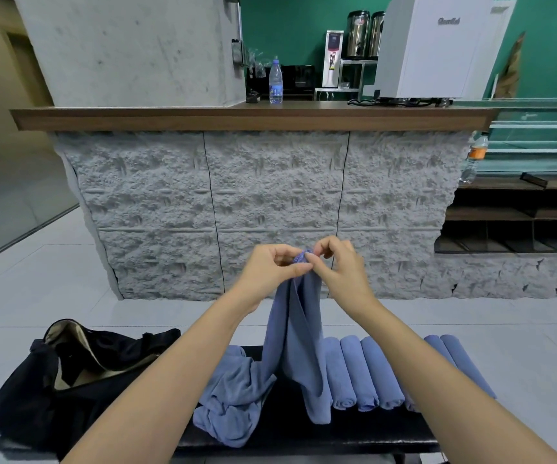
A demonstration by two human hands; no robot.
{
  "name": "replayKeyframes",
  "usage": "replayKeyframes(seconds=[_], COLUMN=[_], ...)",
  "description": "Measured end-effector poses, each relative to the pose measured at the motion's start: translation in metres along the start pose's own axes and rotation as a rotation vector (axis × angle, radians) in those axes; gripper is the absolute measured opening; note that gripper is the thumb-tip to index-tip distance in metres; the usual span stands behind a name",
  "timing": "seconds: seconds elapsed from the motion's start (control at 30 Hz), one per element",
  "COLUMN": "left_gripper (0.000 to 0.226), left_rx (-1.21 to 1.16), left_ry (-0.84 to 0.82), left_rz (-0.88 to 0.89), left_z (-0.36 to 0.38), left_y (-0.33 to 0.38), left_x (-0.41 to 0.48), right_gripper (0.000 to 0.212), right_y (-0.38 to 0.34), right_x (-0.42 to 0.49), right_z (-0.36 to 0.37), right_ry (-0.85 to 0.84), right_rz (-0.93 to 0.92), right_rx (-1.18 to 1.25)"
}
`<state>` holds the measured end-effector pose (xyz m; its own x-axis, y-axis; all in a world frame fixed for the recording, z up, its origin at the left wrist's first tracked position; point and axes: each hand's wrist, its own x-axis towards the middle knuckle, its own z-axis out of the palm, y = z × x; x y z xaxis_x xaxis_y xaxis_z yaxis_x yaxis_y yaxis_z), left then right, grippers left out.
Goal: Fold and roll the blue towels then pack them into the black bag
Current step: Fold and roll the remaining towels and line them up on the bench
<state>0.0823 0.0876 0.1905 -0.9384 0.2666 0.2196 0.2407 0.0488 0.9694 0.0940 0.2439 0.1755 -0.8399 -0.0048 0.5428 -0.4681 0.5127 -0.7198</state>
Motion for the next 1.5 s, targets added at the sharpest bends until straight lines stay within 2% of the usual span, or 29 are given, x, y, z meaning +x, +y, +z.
replayKeyframes(seconds=[0.1, 0.2, 0.37, 0.47, 0.6, 0.73, 0.8, 0.87, 0.93, 1.0, 1.03, 1.1, 1.13, 1.17, 1.27, 1.4, 1.5], left_gripper=[0.015, 0.013, 0.014, 0.019, 0.021, 0.016, 0.018, 0.018, 0.016, 0.016, 0.017, 0.016, 0.015, 0.015, 0.014, 0.009, 0.017], left_rx=[0.055, 0.047, -0.008, -0.047, -0.028, -0.099, -0.076, -0.036, -0.031, -0.031, -0.034, -0.059, -0.061, -0.041, 0.065, 0.021, 0.0], left_ry=[0.084, 0.142, 0.307, 0.36, 0.367, 0.463, 0.531, 0.566, 0.572, 0.578, 0.584, 0.577, 0.56, 0.536, 0.487, 0.482, 0.44], left_rz=[0.04, 0.043, 0.04, 0.008, -0.003, -0.028, -0.04, -0.055, -0.09, -0.113, -0.114, -0.09, -0.073, -0.061, -0.081, -0.111, -0.113], left_z=[-0.007, -0.02, -0.06, -0.082, -0.089, -0.105, -0.117, -0.125, -0.129, -0.131, -0.133, -0.137, -0.138, -0.139, -0.138, -0.139, -0.139], left_y=[0.001, 0.001, -0.004, -0.009, -0.024, -0.036, -0.041, -0.05, -0.059, -0.065, -0.066, -0.065, -0.064, -0.063, -0.072, -0.075, -0.073], left_x=[0.007, 0.014, 0.018, 0.018, 0.017, 0.019, 0.018, 0.015, 0.011, 0.007, 0.006, 0.003, 0.001, -0.001, -0.003, -0.004, -0.009], right_gripper=[0.018, 0.021, 0.018, 0.014, 0.015, 0.027, 0.037, 0.043, 0.039, 0.025, 0.019, 0.008, 0.01, 0.013, 0.022, 0.025, 0.023], right_y=[0.006, 0.018, 0.062, 0.074, 0.072, 0.08, 0.096, 0.107, 0.106, 0.099, 0.092, 0.083, 0.084, 0.083, 0.092, 0.09, 0.084], right_x=[-0.005, -0.014, -0.034, -0.052, -0.066, -0.071, -0.07, -0.064, -0.049, -0.031, -0.024, -0.012, -0.009, -0.004, -0.003, 0.001, -0.001], right_z=[-0.004, -0.011, -0.024, -0.027, -0.019, -0.027, -0.039, -0.051, -0.064, -0.072, -0.074, -0.079, -0.081, -0.083, -0.086, -0.086, -0.088], right_ry=[-0.124, -0.282, -0.526, -0.664, -0.769, -0.823, -0.749, -0.595, -0.505, -0.457, -0.39, -0.11, -0.016, -0.007, -0.117, -0.085, -0.065], right_rz=[0.068, 0.129, 0.099, 0.014, -0.092, -0.293, -0.393, -0.429, -0.309, -0.123, -0.056, -0.019, -0.005, 0.052, 0.231, 0.301, 0.326], right_rx=[0.272, 0.284, -0.107, -0.259, -0.362, -0.682, -0.813, -0.898, -0.88, -0.843, -0.762, -0.493, -0.419, -0.419, -0.53, -0.339, -0.183])
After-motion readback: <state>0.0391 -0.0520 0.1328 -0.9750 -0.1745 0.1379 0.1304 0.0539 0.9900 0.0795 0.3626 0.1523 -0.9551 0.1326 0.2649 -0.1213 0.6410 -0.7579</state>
